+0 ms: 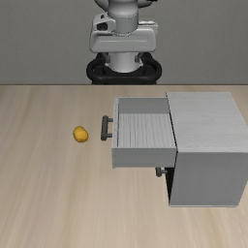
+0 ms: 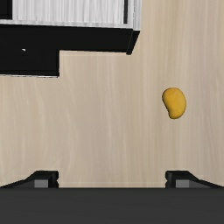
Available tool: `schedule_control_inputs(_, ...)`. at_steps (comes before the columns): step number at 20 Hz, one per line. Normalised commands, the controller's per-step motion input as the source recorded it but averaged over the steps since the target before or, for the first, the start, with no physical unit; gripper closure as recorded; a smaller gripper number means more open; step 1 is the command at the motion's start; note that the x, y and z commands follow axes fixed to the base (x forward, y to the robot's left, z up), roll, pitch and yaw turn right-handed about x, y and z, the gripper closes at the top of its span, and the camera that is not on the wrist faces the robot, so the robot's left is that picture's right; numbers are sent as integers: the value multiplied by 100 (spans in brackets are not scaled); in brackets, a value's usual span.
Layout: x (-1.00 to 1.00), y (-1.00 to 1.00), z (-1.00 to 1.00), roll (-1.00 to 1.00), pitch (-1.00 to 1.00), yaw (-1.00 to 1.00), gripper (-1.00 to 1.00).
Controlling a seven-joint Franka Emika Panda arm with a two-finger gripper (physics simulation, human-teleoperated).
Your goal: Pick up the mango and place it in the top layer of the cabinet
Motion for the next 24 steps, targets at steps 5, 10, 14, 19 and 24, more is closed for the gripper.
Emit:
schedule_control_inputs(5,0,-100,0,0,0,0,-100)
schedule_control_inputs(10,0,-100,0,0,0,0,-100)
schedule_control_inputs(14,75,-25,0,0,0,0,-100)
schedule_control_inputs(19,60,0,-40,0,0,0,-100)
schedule_control_inputs(24,0,0,-100,0,0,0,-100)
